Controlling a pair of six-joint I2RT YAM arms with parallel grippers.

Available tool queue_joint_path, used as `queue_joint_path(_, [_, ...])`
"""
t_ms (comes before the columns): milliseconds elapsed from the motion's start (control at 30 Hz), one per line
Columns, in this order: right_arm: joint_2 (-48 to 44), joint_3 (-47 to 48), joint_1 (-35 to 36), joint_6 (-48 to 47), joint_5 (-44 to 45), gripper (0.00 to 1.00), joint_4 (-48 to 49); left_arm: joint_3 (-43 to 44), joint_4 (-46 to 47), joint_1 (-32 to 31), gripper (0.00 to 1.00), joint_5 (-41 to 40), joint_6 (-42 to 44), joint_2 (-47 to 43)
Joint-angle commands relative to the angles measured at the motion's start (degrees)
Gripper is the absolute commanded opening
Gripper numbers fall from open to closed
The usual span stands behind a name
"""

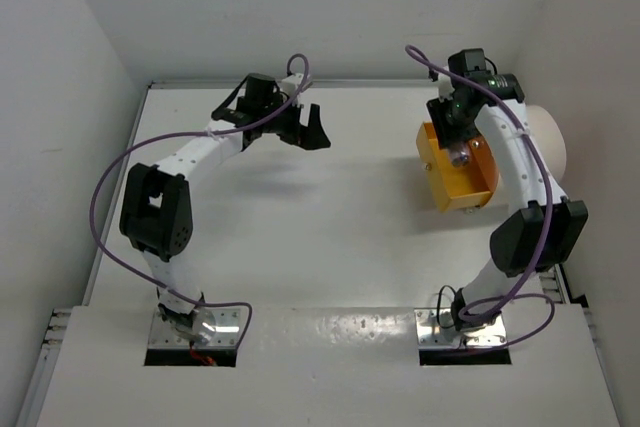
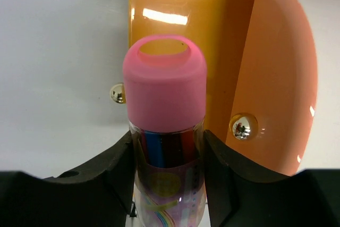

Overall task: Sort the stationery into containers
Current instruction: Place the stationery in the drawer.

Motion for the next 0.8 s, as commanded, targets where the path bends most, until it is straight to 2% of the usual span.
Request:
queue_joint_path(0, [0.6, 0.5, -0.7, 1.6, 0.0, 0.0, -0.5, 1.7, 1.3, -0.3, 1.0, -1.2, 0.9, -0.3])
queue_joint_path(167, [3.5, 0.5, -2.8, 1.6, -0.2, 0.02, 0.6, 1.8, 1.3, -0.3, 1.0, -1.0, 0.7, -0.3])
queue_joint_path(367, [5.6, 0.0, -3.2, 1.5, 0.2, 0.17, 2.8, 0.6, 1.8, -0.1, 1.0, 1.0, 0.6, -0.3])
queue_joint_path(500, [6.3, -0.2, -3.4, 0.9, 0.7, 0.31, 3.1, 0.3, 2.6, 0.6, 1.0, 1.6, -0.4, -0.1])
queue_joint_path(600, [6.5, 0.3, -3.4, 0.6, 0.2, 0.55, 2.7, 0.3, 2.8, 0.7, 1.0, 1.7, -0.7, 0.1])
queue_joint_path(667, [6.8, 0.8, -3.3, 0.5, -0.2, 0.62, 2.3, 0.3, 2.9, 0.7, 1.0, 1.8, -0.7, 0.0])
queue_joint_path(767, [6.8, 1.4, -3.4, 0.3, -0.2, 0.69, 1.2, 0.2, 3.1, 1.0, 1.0, 2.3, -0.9, -0.1])
